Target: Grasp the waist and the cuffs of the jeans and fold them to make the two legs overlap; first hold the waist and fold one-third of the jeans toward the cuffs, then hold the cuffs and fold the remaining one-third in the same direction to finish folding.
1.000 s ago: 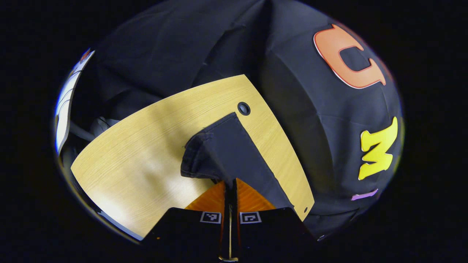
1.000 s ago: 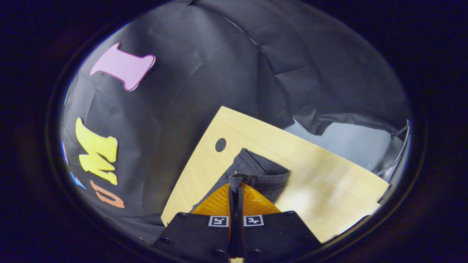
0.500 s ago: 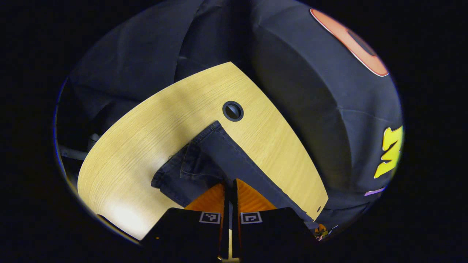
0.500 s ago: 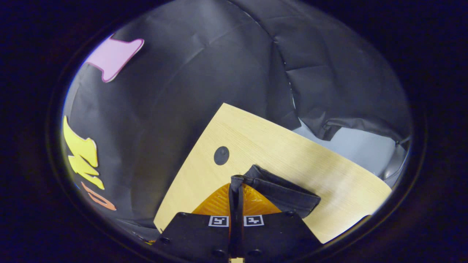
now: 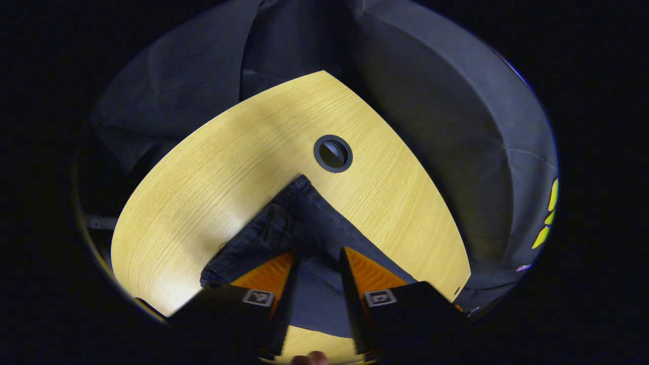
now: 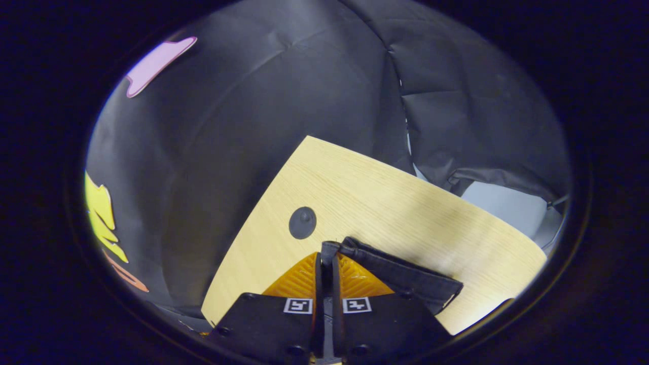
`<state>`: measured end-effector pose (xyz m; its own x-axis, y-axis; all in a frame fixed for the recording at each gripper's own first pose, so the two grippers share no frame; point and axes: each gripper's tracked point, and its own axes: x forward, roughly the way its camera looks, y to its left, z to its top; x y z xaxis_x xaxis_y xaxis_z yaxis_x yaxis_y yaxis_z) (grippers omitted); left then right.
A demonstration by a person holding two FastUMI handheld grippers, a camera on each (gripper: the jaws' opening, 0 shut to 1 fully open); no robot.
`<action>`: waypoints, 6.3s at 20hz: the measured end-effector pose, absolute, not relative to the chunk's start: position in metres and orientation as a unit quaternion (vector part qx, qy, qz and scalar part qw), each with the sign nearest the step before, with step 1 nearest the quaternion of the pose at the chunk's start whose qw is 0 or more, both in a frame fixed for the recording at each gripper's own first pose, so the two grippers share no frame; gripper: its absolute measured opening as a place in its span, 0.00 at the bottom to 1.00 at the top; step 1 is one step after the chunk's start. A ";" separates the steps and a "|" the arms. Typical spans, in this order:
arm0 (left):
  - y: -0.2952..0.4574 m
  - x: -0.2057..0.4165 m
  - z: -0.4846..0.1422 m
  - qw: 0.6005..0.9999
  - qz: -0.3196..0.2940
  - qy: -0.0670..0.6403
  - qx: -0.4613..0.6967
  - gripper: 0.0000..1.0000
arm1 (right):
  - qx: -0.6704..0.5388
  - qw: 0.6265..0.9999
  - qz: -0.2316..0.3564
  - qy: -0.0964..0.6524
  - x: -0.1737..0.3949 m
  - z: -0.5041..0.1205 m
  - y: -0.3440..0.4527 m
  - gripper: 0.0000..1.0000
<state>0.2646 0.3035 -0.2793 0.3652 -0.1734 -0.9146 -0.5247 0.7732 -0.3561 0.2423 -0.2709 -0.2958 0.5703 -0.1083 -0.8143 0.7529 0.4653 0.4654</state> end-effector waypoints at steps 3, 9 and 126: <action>0.301 0.262 -0.265 0.775 0.110 0.546 -0.299 0.88 | 0.403 0.789 -0.267 0.378 0.243 -0.286 -0.268 0.27; 0.283 0.256 -0.186 0.824 0.070 0.487 -0.281 0.88 | 0.334 0.843 -0.236 0.350 0.227 -0.219 -0.253 0.82; 0.361 -0.082 -0.027 0.960 0.181 0.171 -0.127 0.99 | -0.109 0.914 0.085 0.380 0.182 -0.302 0.326 0.20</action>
